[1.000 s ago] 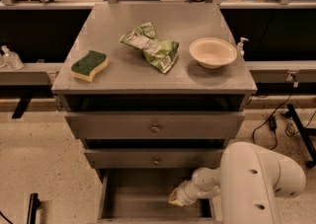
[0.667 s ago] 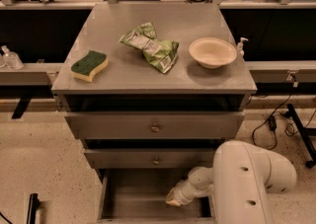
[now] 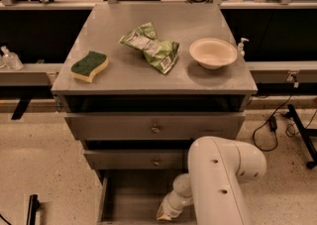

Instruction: Open bottom drawer

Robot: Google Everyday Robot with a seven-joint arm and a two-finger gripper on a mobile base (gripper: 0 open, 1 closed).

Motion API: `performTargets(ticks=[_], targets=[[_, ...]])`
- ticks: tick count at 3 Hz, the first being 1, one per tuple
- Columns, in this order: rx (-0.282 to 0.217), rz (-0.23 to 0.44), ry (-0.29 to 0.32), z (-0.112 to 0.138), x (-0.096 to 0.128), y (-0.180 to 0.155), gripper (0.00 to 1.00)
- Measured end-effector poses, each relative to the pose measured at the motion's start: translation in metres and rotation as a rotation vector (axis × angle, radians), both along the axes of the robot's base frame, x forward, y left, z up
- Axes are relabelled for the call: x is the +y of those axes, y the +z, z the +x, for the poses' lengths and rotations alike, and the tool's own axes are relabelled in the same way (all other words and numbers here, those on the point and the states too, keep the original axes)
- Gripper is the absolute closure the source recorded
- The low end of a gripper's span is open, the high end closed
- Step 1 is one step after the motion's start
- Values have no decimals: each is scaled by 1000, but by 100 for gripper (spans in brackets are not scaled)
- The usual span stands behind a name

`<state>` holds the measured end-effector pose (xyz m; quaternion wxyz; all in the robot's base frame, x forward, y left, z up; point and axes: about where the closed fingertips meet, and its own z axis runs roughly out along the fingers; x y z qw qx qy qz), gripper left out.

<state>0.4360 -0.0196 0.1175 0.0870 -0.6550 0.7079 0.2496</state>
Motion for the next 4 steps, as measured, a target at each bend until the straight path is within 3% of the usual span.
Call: performTargets(ticks=[1, 2, 4], targets=[[4, -1, 6, 1, 0, 0, 100], [15, 35, 56, -27, -3, 15, 100], [15, 35, 56, -23, -4, 16, 100]])
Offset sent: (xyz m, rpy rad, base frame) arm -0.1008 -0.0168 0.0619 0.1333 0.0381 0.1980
